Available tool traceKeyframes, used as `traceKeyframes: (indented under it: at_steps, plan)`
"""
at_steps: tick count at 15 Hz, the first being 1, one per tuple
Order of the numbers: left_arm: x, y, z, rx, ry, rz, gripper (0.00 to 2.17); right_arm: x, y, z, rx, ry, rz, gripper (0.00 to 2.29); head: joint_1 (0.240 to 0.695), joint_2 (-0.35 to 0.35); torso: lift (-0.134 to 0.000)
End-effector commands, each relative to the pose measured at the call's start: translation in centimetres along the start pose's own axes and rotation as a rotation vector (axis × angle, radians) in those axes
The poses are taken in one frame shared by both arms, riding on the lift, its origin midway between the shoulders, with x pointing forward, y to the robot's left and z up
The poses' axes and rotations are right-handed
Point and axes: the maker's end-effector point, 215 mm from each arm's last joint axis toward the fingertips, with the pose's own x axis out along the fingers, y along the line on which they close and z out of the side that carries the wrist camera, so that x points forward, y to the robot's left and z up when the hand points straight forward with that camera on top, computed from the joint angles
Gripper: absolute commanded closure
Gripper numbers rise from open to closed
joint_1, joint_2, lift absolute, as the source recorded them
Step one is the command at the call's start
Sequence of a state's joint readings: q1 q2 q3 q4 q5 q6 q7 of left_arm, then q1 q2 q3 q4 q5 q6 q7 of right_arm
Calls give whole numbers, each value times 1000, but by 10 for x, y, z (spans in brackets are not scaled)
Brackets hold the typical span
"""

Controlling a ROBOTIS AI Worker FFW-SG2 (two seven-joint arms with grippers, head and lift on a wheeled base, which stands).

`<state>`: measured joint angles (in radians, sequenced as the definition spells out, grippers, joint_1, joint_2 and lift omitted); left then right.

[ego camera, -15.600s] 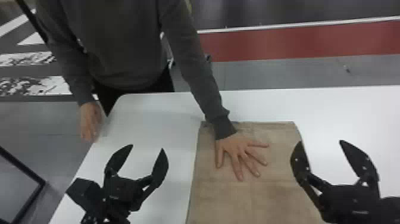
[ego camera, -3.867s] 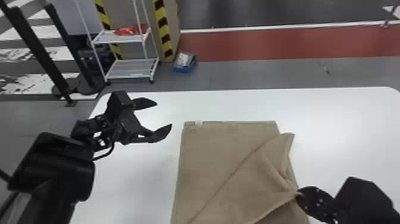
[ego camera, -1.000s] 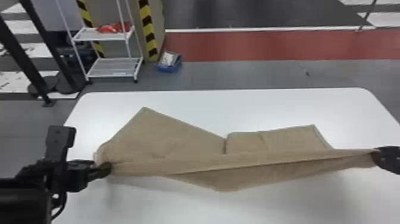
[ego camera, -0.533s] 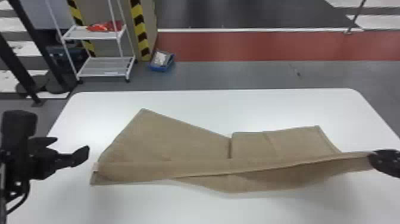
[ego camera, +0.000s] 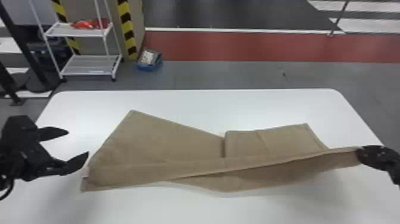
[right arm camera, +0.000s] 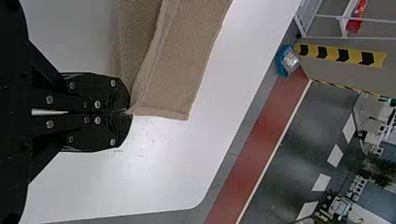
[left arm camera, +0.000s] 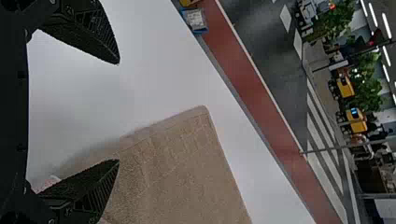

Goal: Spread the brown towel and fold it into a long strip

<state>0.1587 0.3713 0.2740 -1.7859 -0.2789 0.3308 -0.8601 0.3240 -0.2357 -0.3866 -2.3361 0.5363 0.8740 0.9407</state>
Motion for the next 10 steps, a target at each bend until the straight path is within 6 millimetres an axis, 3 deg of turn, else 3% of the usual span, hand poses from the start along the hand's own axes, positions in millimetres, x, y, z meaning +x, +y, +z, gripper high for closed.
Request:
traceKeyframes:
  at_steps: [1,4,10]
  plan:
    - [-3,-5,-12,31,18,-24,140,1,-9,-6,20,14,-15,1325,695,-47,-125]
    - [-17,-14,-17,44,30,-37,124,5,-6,-1,27,5,-7,1325,695,-61,-125]
    - [-46,-61,-22,81,35,-107,174,25,29,20,13,-29,59,1325,695,-41,-125]
